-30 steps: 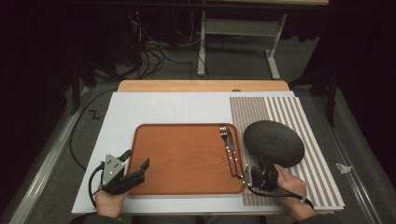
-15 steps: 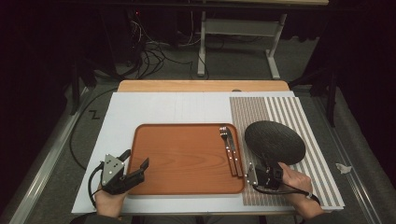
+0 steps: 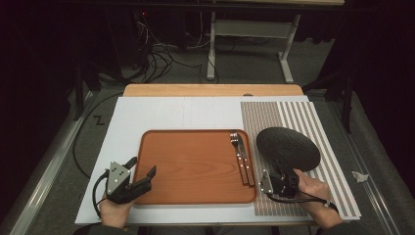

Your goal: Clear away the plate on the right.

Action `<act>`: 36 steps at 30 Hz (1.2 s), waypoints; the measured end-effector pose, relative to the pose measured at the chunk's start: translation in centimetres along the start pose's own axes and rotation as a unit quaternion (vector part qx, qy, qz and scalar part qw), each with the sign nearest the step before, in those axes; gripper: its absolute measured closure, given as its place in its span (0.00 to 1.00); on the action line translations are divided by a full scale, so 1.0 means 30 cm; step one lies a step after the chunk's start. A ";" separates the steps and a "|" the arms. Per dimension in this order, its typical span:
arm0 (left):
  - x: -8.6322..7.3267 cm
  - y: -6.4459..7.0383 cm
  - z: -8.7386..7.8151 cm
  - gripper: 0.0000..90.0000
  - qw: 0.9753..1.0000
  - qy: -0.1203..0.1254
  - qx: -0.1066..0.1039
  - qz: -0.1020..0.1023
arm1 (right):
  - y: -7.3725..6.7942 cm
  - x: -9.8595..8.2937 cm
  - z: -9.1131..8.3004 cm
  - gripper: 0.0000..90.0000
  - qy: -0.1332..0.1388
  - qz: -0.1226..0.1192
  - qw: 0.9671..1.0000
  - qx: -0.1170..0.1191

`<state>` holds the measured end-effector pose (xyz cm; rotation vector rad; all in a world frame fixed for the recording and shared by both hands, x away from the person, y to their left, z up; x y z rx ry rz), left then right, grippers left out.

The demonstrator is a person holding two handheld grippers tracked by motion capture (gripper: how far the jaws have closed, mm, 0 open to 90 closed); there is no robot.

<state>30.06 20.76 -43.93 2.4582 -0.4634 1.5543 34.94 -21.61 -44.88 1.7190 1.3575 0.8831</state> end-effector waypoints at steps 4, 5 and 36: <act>0.000 0.000 -0.001 0.32 1.000 0.001 0.000 -0.001 | 0.007 0.007 -0.005 0.95 0.005 0.003 1.000 0.006; 0.000 -0.001 -0.001 0.32 1.000 0.001 0.000 -0.001 | 0.009 0.010 -0.008 0.95 0.006 0.000 1.000 0.005; -0.001 -0.003 0.001 0.32 1.000 -0.001 -0.001 -0.002 | 0.056 0.186 -0.097 0.94 0.072 -0.041 0.996 -0.021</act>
Point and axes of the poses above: each handheld gripper's, and its own axes: z roughly forward along the jaws, x roughly out of its top, y roughly to its right, the point moved 4 cm from there along z, roughly forward along the jaws, and after that the axes turned 6 degrees about -y, right-handed, at the moved point
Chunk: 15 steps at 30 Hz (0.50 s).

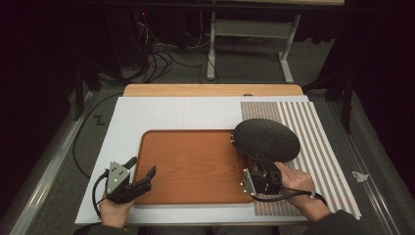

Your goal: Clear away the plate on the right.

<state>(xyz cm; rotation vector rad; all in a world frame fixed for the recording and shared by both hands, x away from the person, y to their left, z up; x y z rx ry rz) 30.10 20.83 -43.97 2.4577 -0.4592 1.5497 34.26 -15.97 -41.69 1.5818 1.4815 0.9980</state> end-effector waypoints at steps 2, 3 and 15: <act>0.000 0.000 0.000 0.32 1.000 0.000 0.000 0.000 | 0.000 0.016 -0.001 0.94 0.006 -0.005 1.000 -0.001; 0.000 0.000 0.000 0.32 1.000 0.000 0.000 0.000 | 0.002 0.022 -0.001 0.94 0.011 -0.007 1.000 -0.002; 0.000 -0.002 0.000 0.32 1.000 0.000 0.002 -0.001 | -0.003 0.088 0.002 0.94 0.028 -0.025 0.999 0.003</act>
Point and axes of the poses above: each handheld gripper's, and its own axes: z roughly forward along the jaws, x roughly out of its top, y roughly to its right, the point moved 4 cm from there along z, roughly forward along the jaws, and after that the axes turned 6 degrees about -y, right-handed, at the moved point
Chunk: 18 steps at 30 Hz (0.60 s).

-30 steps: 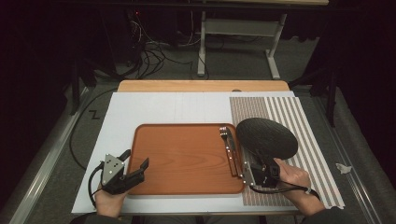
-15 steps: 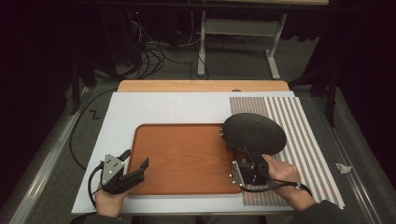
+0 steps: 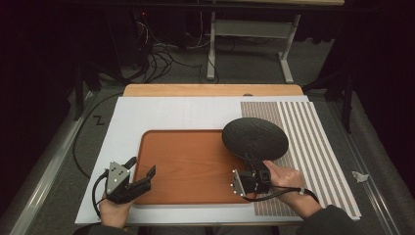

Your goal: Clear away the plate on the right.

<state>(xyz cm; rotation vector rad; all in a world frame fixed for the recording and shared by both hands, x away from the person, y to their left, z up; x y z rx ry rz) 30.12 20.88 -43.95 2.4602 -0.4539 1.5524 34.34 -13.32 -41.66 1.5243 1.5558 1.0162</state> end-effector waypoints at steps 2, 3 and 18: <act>0.000 0.000 0.000 0.32 1.000 0.000 0.000 0.000 | 0.000 0.010 -0.001 0.94 0.004 -0.001 1.000 0.000; 0.000 0.000 0.000 0.32 1.000 0.000 0.000 0.000 | 0.000 0.014 0.000 0.94 0.006 -0.002 1.000 -0.001; 0.000 -0.002 0.000 0.32 1.000 0.000 0.000 -0.002 | -0.008 0.107 -0.011 0.94 0.035 -0.018 0.999 0.002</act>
Point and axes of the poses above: each handheld gripper's, and its own axes: z roughly forward along the jaws, x roughly out of its top, y roughly to its right, the point moved 4 cm from there along z, roughly forward along the jaws, and after that the axes turned 6 degrees about -y, right-handed, at the moved point
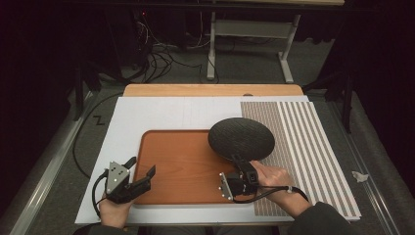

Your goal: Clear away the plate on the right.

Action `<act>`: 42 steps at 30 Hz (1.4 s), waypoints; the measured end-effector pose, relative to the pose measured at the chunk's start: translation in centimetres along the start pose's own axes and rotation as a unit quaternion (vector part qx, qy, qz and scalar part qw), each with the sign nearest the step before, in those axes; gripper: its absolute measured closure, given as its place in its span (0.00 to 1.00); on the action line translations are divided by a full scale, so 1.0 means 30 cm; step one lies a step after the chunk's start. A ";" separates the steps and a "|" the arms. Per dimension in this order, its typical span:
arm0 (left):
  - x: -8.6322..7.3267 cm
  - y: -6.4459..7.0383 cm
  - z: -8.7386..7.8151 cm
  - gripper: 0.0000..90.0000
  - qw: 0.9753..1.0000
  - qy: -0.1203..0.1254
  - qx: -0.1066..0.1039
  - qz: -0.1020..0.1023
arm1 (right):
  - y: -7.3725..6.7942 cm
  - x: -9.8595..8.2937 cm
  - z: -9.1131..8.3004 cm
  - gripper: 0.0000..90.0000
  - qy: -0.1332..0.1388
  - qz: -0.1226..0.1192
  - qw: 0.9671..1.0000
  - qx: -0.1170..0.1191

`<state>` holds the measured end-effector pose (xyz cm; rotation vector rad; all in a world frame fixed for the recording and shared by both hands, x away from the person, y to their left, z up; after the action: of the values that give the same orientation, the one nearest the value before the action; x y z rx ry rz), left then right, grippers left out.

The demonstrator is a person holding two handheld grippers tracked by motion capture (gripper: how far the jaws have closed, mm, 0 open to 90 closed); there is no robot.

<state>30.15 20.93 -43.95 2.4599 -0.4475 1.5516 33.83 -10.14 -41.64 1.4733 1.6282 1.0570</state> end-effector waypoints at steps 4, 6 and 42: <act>0.000 -0.001 0.000 0.32 1.000 0.000 0.001 -0.001 | -0.006 0.033 -0.002 0.94 0.009 -0.005 1.000 0.003; 0.000 0.000 0.000 0.32 1.000 0.000 0.000 0.000 | -0.007 0.050 -0.003 0.94 0.016 -0.006 1.000 0.002; 0.000 -0.007 -0.001 0.32 1.000 0.002 0.001 -0.004 | -0.095 0.269 -0.006 0.94 0.077 -0.045 0.996 0.024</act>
<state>30.21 21.12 -43.93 2.4569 -0.4365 1.5543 31.50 -2.23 -43.88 1.3651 1.8209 1.1102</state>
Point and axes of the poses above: each handheld gripper's, and its own axes: z roughly forward along the jaws, x roughly out of its top, y roughly to its right, the point moved 4 cm from there along z, roughly forward along the jaws, and after that the axes turned 6 degrees about -y, right-handed, at the moved point
